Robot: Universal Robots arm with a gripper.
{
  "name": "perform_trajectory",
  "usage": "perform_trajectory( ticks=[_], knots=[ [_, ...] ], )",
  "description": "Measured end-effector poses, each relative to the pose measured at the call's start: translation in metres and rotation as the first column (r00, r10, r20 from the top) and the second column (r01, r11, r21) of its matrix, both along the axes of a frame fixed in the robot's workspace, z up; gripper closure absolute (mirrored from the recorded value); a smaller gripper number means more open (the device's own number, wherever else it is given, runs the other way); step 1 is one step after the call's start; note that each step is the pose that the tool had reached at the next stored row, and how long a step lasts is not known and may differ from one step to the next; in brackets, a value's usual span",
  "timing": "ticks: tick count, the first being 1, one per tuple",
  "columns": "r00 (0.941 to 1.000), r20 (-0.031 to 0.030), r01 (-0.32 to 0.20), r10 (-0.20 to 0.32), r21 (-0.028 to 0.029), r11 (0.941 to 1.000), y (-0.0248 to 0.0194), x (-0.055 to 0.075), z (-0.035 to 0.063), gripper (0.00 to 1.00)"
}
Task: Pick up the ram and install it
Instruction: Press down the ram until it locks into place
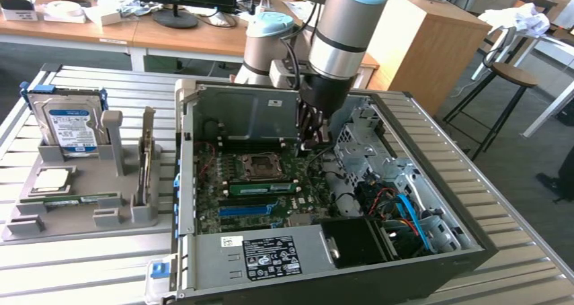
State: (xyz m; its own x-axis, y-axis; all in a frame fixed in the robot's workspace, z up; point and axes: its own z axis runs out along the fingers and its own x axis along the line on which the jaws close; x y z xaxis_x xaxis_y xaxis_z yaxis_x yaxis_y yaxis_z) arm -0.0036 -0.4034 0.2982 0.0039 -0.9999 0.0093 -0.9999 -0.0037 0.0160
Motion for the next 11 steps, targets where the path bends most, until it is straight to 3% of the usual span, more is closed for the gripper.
perform_trajectory(
  ticks=[11],
  knots=[
    [1.0000, 0.0000, 0.000, 0.000, 0.0000, 1.0000, 0.0000, 0.0000, -0.0073, 0.90]
  ],
)
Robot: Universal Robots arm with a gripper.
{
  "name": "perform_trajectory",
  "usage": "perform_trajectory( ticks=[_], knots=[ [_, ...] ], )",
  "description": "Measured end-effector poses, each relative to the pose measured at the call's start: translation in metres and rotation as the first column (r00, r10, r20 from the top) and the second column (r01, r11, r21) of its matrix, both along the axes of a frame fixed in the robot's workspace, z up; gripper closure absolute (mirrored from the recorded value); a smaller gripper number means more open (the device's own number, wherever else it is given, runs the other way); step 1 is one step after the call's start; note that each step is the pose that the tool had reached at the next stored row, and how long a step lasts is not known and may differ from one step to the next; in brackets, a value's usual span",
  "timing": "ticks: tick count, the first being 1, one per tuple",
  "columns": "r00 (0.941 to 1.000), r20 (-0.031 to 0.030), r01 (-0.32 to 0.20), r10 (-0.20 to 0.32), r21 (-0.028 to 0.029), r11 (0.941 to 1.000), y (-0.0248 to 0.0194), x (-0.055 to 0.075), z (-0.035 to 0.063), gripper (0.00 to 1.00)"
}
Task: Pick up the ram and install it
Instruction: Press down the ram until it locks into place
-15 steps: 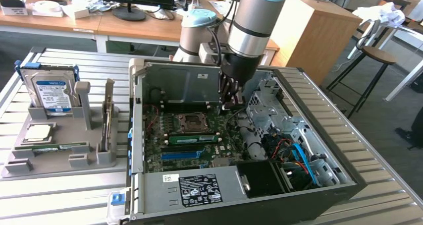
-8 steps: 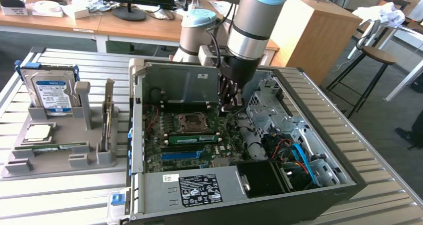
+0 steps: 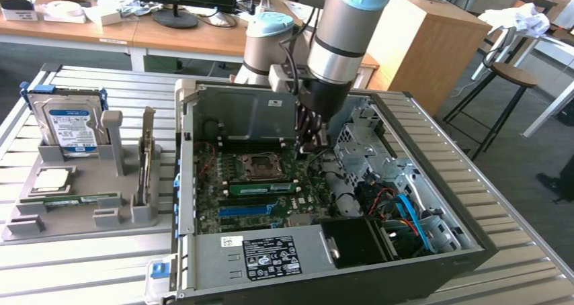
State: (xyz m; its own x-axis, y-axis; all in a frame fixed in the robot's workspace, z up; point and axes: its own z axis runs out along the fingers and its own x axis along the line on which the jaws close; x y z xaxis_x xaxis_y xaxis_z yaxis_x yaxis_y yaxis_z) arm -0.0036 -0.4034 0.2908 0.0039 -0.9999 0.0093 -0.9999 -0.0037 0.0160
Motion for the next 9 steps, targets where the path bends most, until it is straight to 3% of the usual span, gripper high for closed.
perform_trajectory(
  ticks=[9],
  knots=[
    [1.0000, 0.0000, 0.000, 0.000, 0.0000, 1.0000, 0.0000, 0.0000, -0.0071, 0.90]
  ],
)
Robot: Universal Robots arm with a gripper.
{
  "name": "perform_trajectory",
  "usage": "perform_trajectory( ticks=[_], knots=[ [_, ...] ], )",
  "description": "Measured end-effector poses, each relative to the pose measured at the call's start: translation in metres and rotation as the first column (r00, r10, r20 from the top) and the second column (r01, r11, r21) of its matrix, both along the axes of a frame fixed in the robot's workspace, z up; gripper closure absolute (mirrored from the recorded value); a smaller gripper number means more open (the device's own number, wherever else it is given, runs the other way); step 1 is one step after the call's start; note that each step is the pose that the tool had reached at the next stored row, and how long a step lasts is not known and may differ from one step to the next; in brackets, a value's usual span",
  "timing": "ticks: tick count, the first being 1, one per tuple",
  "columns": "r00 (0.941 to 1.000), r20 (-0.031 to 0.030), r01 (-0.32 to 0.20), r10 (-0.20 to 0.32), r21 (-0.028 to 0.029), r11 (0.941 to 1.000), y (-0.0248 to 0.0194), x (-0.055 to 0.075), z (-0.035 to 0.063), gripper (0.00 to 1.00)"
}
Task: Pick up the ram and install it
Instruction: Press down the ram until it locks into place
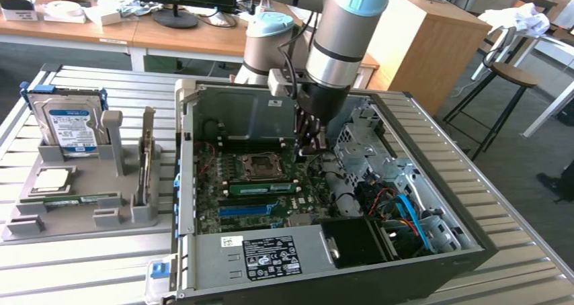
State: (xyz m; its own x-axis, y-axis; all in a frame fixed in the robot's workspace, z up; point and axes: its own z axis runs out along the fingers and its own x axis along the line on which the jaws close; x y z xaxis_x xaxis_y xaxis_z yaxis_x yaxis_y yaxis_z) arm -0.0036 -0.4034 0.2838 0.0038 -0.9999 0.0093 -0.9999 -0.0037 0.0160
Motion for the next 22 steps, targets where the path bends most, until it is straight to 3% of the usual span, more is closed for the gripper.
perform_trajectory(
  ticks=[22],
  knots=[
    [1.0000, 0.0000, 0.000, 0.000, 0.0000, 1.0000, 0.0000, 0.000, -0.0169, 0.90]
  ],
)
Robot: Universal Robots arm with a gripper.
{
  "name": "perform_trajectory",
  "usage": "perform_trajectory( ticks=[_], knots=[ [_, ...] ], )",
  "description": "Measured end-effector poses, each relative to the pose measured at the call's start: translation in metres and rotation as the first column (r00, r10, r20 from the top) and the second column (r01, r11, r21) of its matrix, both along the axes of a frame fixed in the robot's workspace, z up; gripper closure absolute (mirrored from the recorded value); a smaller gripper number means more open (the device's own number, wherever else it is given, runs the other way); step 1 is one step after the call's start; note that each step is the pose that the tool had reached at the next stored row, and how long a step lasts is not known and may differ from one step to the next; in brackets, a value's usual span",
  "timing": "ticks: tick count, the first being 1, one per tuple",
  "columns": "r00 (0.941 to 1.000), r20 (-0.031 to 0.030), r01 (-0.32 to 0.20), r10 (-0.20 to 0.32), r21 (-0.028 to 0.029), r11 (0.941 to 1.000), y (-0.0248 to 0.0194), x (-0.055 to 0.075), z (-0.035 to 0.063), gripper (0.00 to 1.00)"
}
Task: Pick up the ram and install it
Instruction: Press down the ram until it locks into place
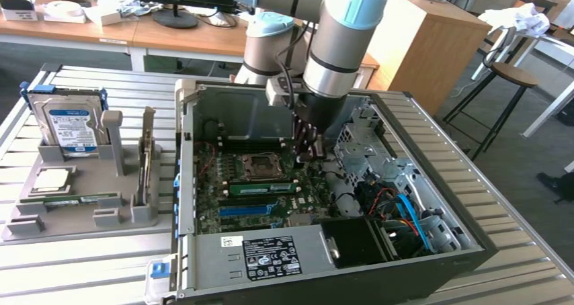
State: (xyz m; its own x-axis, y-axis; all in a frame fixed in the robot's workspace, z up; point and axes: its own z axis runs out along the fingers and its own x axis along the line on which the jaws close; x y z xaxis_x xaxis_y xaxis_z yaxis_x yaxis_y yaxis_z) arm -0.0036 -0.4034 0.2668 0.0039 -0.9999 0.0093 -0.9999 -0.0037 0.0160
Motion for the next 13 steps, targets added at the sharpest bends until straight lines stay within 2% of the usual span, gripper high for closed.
perform_trajectory(
  ticks=[13],
  knots=[
    [1.0000, 0.0000, 0.000, 0.000, 0.0000, 1.0000, 0.0000, 0.0000, -0.0099, 0.90]
  ],
)
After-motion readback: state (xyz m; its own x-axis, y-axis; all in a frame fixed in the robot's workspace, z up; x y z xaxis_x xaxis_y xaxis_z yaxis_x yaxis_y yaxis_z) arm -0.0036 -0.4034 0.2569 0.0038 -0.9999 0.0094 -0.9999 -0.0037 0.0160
